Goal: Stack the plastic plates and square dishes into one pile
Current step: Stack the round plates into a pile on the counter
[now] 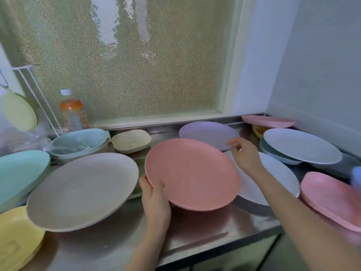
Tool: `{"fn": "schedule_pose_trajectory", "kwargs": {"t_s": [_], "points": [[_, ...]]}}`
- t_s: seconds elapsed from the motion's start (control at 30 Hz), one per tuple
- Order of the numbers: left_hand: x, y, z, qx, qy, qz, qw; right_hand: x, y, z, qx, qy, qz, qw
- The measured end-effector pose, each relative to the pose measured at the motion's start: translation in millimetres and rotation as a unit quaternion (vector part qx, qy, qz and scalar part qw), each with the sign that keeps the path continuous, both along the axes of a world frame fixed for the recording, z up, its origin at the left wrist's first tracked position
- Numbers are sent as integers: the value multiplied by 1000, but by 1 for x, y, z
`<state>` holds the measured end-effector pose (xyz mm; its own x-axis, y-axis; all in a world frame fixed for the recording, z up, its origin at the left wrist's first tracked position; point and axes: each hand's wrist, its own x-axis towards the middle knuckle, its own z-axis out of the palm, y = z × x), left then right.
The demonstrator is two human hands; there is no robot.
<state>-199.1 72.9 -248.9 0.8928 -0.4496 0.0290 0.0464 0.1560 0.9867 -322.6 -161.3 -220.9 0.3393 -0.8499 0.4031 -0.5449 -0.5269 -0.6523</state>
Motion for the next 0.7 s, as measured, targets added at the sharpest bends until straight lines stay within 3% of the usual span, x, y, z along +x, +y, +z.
{"fn": "schedule_pose_trajectory", "kwargs": {"t_s": [0.13,0.27,0.43,0.57,0.7], "points": [[-6,4,7,-22,-10,38,999,19,-26,-6,-14,107,51,993],[-7,3,8,-22,-15,36,999,29,-35,-12,-23,208,25,978],[-4,-2,1,-18,-25,25,999,27,-36,-13,-42,184,138,972],[-2,-2,-1,-16,-17,8,1000,35,-37,-12,-129,224,114,959],[-2,-1,-2,-26,-4,-22,999,28,-45,-15,-99,248,95,959]]}}
